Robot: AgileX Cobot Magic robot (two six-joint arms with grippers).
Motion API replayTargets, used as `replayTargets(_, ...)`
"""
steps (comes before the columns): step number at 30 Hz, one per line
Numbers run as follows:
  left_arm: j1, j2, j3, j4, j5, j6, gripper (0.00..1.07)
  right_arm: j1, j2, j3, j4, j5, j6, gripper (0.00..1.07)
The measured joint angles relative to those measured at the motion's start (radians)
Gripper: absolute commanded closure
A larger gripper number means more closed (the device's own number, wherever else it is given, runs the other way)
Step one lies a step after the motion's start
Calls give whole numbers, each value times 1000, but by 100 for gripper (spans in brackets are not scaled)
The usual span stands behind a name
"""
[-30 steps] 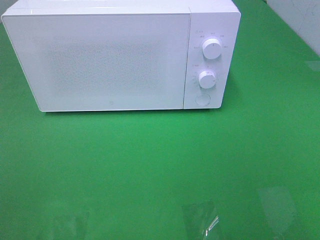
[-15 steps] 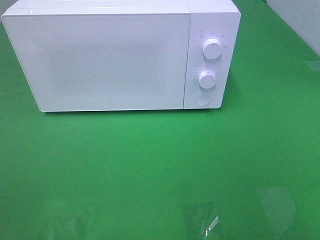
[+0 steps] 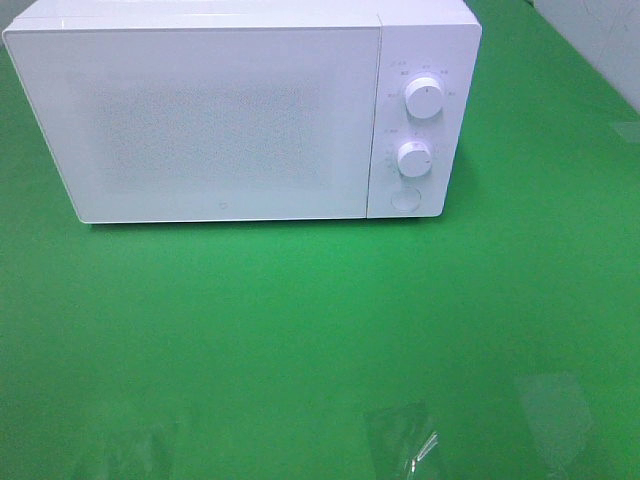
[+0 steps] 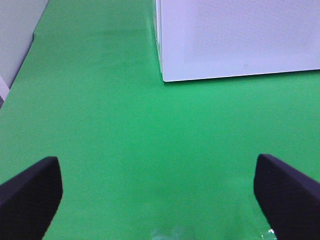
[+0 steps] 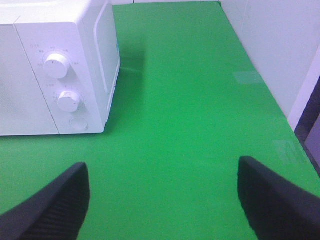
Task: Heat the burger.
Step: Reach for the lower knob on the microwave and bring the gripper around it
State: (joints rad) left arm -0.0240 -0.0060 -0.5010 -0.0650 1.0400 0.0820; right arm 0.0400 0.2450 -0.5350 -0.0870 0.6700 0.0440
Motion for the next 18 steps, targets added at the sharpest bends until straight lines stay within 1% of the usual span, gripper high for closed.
replayTargets(2, 0, 0, 0, 0, 0, 0, 10, 0, 26, 0, 0, -30, 0, 33)
replayTargets(3, 0, 0, 0, 0, 0, 0, 10, 0, 74, 0, 0, -81, 0, 36)
replayTargets(4, 0, 0, 0, 0, 0, 0, 10, 0, 74, 0, 0, -81, 0, 36)
replayTargets(5, 0, 0, 0, 0, 0, 0, 10, 0, 117, 0, 0, -130, 0, 37)
replayTargets(18, 0, 0, 0, 0, 0, 0, 10, 0, 299, 0, 1, -336, 3, 38)
